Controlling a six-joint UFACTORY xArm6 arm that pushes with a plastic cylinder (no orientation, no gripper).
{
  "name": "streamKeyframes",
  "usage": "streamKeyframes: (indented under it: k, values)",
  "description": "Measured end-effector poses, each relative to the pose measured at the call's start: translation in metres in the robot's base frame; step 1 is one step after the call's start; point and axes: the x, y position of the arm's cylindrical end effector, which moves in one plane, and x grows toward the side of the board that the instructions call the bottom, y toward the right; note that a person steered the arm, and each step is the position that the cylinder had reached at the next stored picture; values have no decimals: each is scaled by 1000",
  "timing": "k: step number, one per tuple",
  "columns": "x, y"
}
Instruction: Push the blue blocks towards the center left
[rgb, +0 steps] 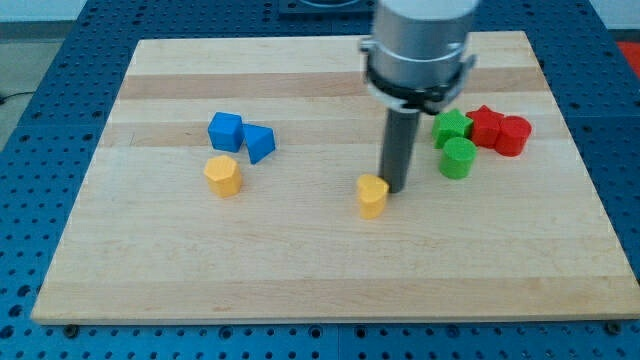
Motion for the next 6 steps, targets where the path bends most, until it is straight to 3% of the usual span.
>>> streamKeyframes:
  k: [1, 2, 4, 6]
  values:
    - [1, -2]
    - [-31, -15]
    - [-75, -122]
    - [-78, -185]
